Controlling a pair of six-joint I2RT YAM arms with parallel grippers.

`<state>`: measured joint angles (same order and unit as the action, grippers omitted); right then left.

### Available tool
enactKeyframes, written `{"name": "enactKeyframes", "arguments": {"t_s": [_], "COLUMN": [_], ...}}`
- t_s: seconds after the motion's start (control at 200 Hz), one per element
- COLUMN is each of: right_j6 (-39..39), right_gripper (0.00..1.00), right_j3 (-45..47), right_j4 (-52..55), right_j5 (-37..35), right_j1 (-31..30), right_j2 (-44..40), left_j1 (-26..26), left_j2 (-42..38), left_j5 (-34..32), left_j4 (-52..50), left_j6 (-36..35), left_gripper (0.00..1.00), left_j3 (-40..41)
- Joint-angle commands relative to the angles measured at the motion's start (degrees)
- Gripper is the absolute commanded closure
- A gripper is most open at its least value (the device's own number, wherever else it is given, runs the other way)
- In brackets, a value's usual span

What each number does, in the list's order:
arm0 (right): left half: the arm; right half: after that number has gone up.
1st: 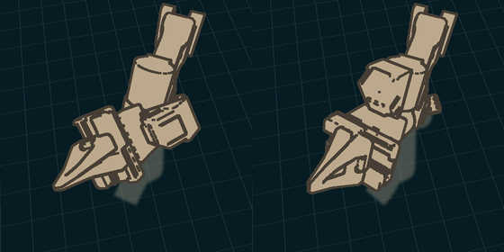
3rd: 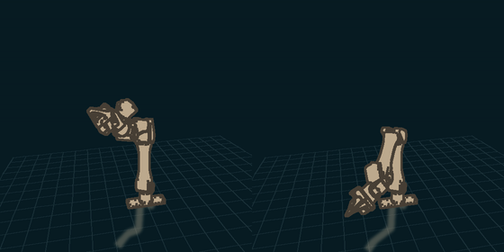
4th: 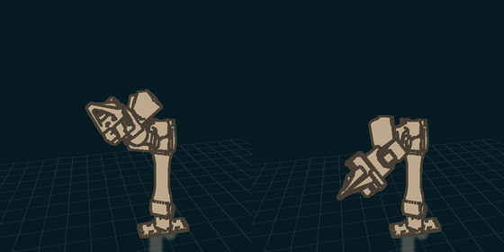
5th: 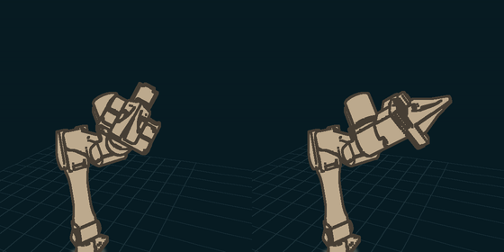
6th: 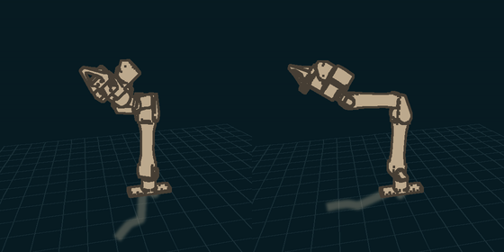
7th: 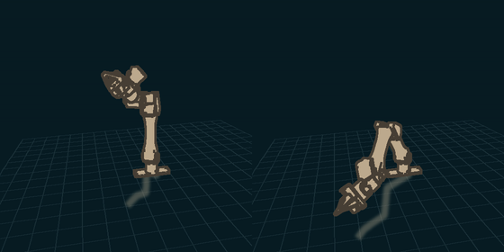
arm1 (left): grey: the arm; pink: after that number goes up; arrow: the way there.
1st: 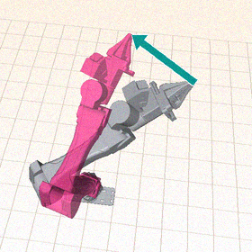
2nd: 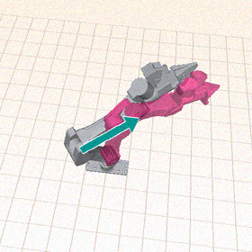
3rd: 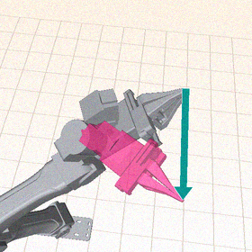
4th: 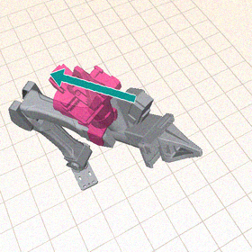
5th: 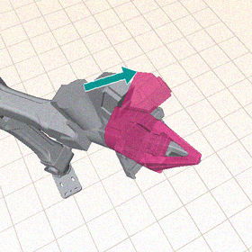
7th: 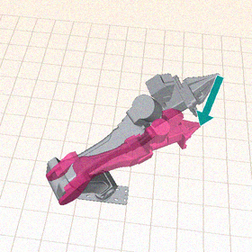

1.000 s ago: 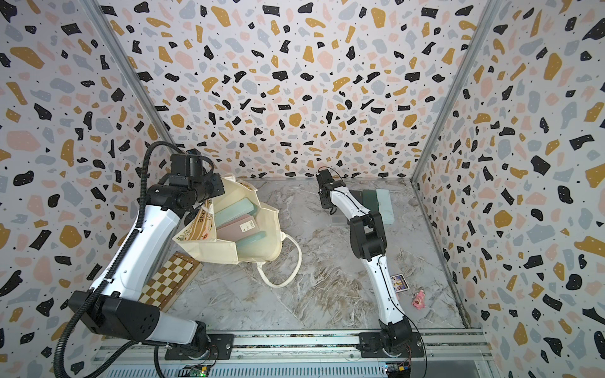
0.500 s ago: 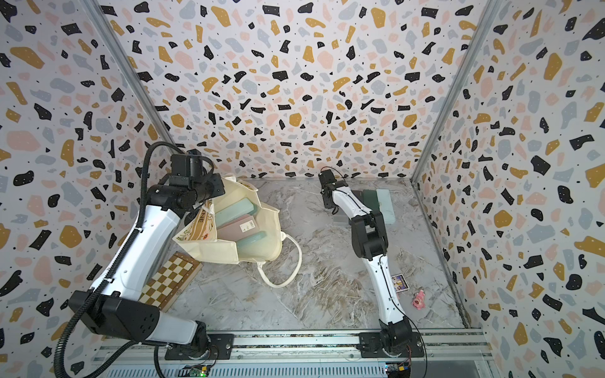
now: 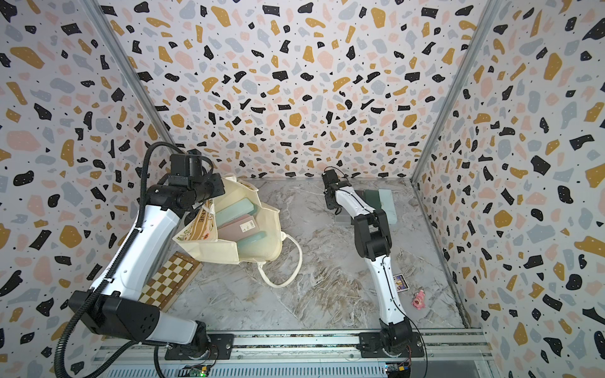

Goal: Take out the pencil case from the canvas bag
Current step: Place the pencil case at the center of the board.

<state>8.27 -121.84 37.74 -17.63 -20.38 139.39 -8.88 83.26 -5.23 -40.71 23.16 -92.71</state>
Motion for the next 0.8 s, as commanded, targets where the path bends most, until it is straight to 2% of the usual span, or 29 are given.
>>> {"name": "enactKeyframes", "arguments": {"t_s": [0.0,0.1,0.27,0.431,0.531,0.631,0.796], "right_j6": [1.1,2.4,4.9,3.7,1.9,-0.8,-4.3], "right_gripper": [0.46,0.46,0.48,0.49,0.49,0.50,0.57], "right_j3": [4.2,15.0,39.0,53.5,59.2,63.6,67.5], "right_j4": [-4.2,-11.1,-25.3,-31.9,-34.0,-35.7,-37.3], "right_j5": [5.0,6.2,11.5,15.4,16.9,17.1,16.0], "right_j1": [0.1,-0.6,-1.4,-3.9,-8.5,-15.8,-28.2], "right_j2": [-13.7,-25.2,-46.8,-61.8,-68.6,-73.5,-74.2], "left_j1": [0.6,0.6,0.2,-1.8,-3.4,-5.1,-6.4], "left_j2": [-0.3,0.9,2.8,5.7,6.3,6.9,7.2], "left_j5": [5.2,11.0,22.1,29.8,32.2,33.6,37.6], "left_j4": [7.1,7.6,9.7,9.3,9.6,8.8,8.7], "left_j6": [-0.2,-0.3,-0.1,-1.2,-1.7,-3.2,-4.5], "left_gripper": [1.00,1.00,1.00,1.00,1.00,1.00,1.00], "left_j3": [-1.3,-2.1,-3.1,-5.1,-5.5,-6.2,-6.7]}}
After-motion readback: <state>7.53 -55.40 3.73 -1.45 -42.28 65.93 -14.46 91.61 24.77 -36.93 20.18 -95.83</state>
